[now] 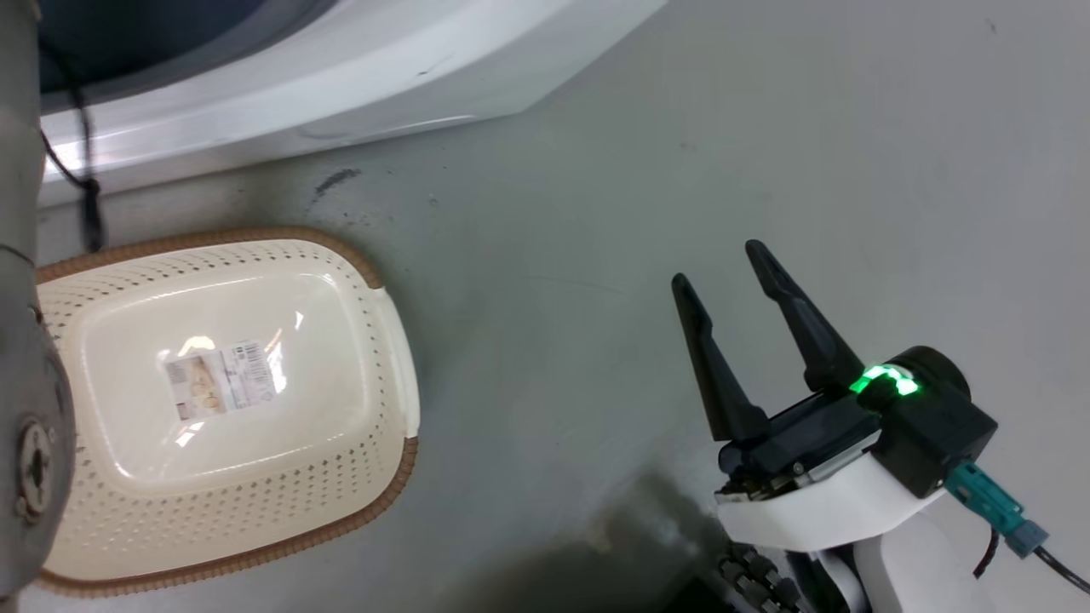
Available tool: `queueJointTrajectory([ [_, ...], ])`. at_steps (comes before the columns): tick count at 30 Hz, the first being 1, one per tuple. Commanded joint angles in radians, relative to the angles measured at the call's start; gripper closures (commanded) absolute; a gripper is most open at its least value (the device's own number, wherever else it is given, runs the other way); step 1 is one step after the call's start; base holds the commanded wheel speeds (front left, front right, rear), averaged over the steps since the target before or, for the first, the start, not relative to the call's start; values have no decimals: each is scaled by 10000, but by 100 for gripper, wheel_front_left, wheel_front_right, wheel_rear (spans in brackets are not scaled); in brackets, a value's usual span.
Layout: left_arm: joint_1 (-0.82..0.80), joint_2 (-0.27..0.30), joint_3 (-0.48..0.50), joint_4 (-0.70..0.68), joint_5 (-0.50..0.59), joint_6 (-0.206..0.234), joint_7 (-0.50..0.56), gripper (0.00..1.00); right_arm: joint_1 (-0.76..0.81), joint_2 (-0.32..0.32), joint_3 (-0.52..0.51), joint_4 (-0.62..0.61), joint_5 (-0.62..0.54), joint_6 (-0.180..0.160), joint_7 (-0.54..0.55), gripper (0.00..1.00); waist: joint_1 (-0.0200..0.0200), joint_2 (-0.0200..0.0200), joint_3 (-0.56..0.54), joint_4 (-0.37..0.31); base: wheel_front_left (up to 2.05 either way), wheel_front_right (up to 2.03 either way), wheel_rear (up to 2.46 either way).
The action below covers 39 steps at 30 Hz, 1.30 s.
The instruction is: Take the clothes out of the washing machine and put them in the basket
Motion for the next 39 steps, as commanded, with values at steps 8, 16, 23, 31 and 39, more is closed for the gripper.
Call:
queueJointTrajectory([
  [8,1293,-208,-367,-468,244,118,-2679,100,-355,9,-523,273,-309,-5,-66,0,-1,0,-1089,685,0,0,0],
  [16,2996,-312,-487,-1212,239,-9,-3729,100,-43,9,-747,505,-411,-5,131,0,-1,0,-2558,1016,0,0,0],
  [23,5308,-495,88,-4026,-35,130,-3726,100,294,10,-940,544,-454,-3,268,0,-1,0,-3372,1150,0,0,0],
  [31,7848,-805,680,-6923,-191,69,-3728,100,653,10,-1000,529,-508,-3,452,0,-1,0,-4169,1397,0,0,0],
  [39,10479,-1292,752,-9741,-27,256,-3729,100,957,10,-1097,455,-626,-3,656,0,-1,0,-4902,1814,0,0,0],
])
